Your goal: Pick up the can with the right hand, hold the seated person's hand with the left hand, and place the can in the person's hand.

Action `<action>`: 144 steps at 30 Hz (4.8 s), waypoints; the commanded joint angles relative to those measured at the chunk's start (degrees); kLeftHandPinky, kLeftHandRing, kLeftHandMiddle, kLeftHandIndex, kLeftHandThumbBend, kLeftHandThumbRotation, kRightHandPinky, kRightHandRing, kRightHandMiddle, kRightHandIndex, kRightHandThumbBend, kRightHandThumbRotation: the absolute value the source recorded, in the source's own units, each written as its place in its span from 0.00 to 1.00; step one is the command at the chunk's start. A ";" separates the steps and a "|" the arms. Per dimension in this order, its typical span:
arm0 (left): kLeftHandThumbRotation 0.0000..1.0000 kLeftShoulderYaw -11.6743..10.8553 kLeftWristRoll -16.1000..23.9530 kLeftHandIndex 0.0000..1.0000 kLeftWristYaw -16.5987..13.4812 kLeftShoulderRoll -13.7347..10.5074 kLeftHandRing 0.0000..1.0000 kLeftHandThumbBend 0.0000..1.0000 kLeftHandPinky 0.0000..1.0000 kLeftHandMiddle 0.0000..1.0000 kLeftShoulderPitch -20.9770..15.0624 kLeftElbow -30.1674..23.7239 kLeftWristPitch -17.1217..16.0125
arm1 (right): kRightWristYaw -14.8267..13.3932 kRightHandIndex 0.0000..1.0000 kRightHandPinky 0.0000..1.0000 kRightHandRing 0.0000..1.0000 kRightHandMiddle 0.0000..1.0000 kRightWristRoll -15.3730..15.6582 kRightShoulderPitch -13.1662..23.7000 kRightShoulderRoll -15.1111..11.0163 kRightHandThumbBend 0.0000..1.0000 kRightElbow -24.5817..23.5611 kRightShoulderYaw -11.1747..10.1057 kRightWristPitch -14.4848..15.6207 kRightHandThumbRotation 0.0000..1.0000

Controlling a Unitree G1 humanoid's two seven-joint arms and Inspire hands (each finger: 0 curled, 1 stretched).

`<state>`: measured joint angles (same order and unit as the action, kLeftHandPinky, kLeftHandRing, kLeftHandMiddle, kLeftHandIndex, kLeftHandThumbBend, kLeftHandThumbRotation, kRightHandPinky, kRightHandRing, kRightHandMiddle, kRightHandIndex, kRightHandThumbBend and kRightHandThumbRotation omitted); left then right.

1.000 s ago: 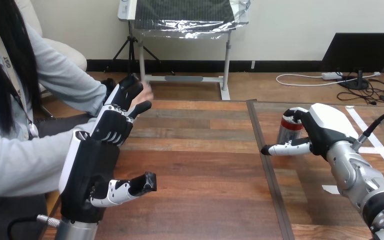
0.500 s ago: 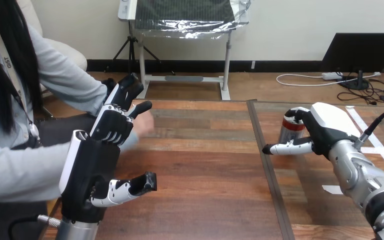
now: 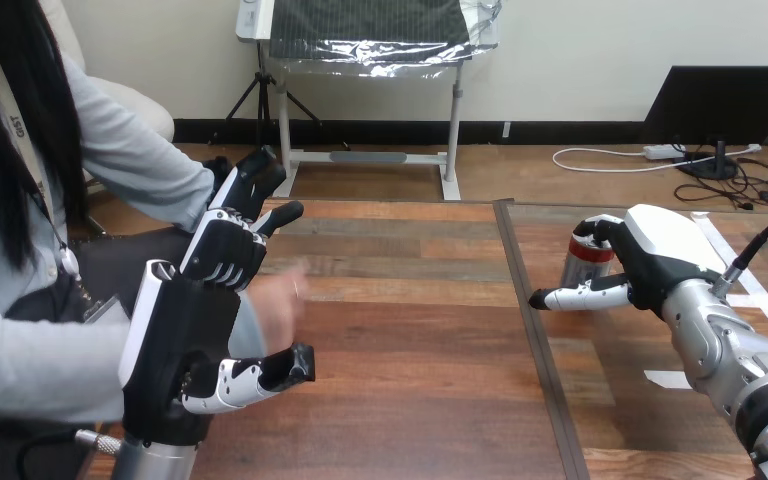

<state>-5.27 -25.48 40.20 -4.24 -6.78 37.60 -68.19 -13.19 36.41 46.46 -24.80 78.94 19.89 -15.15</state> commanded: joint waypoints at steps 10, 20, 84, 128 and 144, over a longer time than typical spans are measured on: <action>0.53 0.36 -0.27 0.92 -0.36 0.26 0.96 1.00 0.87 0.96 -2.50 -1.57 -0.38 | 0.37 0.84 0.91 0.90 0.85 0.61 1.61 -0.70 1.00 -0.85 1.06 -0.17 0.56; 0.53 0.35 -0.19 0.93 -0.23 0.09 0.97 1.00 0.88 0.97 -2.57 -1.43 -0.15 | 0.32 0.84 0.92 0.90 0.85 0.50 1.48 -0.89 1.00 -0.99 1.09 -0.64 0.54; 0.53 0.10 -0.26 0.93 0.11 0.24 0.96 1.00 0.88 0.97 -4.08 -0.06 0.24 | -1.59 0.82 0.89 0.88 0.83 -0.22 1.27 -2.94 1.00 -2.30 0.47 -5.90 0.55; 0.53 -0.25 0.02 0.93 0.39 0.21 0.96 1.00 0.88 0.97 -4.86 0.32 0.49 | -1.25 0.82 0.90 0.88 0.82 -1.60 -0.41 -4.04 1.00 -2.71 -0.36 -7.89 0.50; 0.52 -0.06 -1.07 0.93 1.41 0.07 0.97 1.00 0.89 0.97 -5.26 0.43 1.48 | -1.61 0.81 0.88 0.86 0.81 -1.78 -1.04 -4.26 1.00 -3.48 -0.50 -9.17 0.46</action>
<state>-5.36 -25.48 41.18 -4.24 -8.20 38.03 -67.19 -14.24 35.76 44.31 -27.54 78.50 20.04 -23.48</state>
